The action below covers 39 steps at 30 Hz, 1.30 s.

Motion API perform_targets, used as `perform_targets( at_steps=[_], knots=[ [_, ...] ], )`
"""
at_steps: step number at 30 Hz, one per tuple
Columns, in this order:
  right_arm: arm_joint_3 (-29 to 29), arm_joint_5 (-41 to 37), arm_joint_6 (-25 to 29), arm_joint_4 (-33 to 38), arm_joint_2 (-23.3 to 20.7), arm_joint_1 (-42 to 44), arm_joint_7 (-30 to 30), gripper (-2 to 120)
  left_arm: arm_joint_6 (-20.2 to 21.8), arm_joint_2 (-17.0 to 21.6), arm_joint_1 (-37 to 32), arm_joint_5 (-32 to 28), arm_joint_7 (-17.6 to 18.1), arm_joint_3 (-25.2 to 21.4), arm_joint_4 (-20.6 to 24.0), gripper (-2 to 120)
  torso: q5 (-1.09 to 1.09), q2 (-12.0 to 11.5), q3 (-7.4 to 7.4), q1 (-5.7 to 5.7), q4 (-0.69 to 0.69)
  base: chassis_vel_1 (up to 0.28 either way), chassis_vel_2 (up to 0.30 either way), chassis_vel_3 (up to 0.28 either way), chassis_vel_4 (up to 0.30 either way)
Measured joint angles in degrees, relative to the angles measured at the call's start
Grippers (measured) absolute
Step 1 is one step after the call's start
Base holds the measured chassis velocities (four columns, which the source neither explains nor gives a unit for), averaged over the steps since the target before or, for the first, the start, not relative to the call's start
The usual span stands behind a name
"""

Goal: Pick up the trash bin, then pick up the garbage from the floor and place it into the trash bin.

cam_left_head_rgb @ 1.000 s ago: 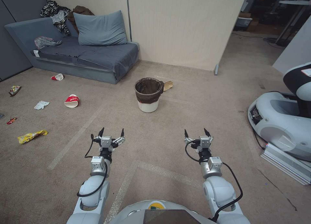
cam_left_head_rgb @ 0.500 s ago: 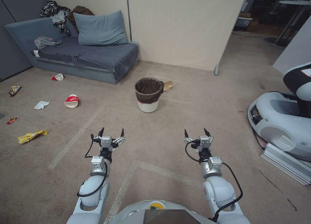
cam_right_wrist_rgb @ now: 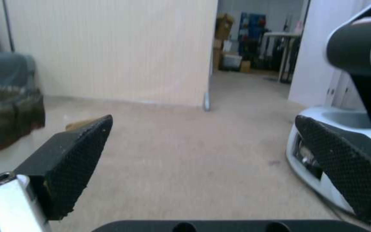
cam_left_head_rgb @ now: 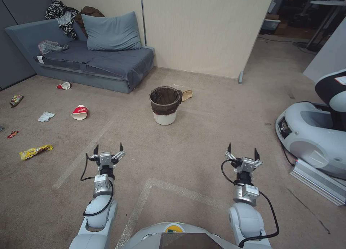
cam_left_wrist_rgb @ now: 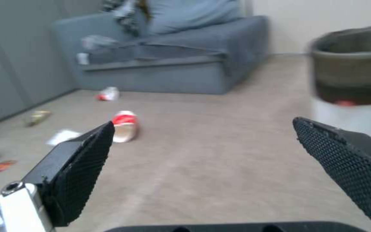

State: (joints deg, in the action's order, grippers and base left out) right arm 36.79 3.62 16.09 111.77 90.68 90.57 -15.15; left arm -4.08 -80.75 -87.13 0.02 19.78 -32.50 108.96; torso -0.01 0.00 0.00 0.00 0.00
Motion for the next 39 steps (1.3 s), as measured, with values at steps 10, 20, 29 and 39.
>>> perform_targets(
  at_steps=[10, 20, 29, 39],
  knots=[
    [-0.2, -1.1, -0.6, 1.5, -0.8, 1.0, 0.3, 100, -1.4, 0.6, -0.5, 0.0, 2.0, 0.1, 0.1, 100, 0.00, 0.0, 0.00, 0.00, 0.00, 0.000, 0.000, 0.000, 0.000],
    [-1.0, -2.7, -2.6, 3.5, -1.7, 2.1, 1.5, 100, -1.4, 0.9, -0.7, -0.1, 1.5, 0.3, 0.3, 100, 0.00, 0.0, 0.00, 0.00, 0.00, 0.000, 0.000, 0.000, 0.000],
    [-0.6, -1.5, -2.3, 3.1, -1.4, 2.1, 1.6, 100, -1.5, 0.9, -0.9, 0.0, 1.3, 0.5, 0.4, 100, 0.01, 0.0, 0.00, 0.00, 0.00, 0.000, 0.000, 0.000, 0.000],
    [-0.4, -0.6, -1.4, 2.1, -1.1, 2.0, 1.8, 100, -1.7, 0.5, -1.3, 0.2, 1.2, 0.6, 0.7, 100, 0.01, 0.0, 0.00, 0.00, 0.00, 0.000, 0.000, 0.000, 0.000]
  ],
)
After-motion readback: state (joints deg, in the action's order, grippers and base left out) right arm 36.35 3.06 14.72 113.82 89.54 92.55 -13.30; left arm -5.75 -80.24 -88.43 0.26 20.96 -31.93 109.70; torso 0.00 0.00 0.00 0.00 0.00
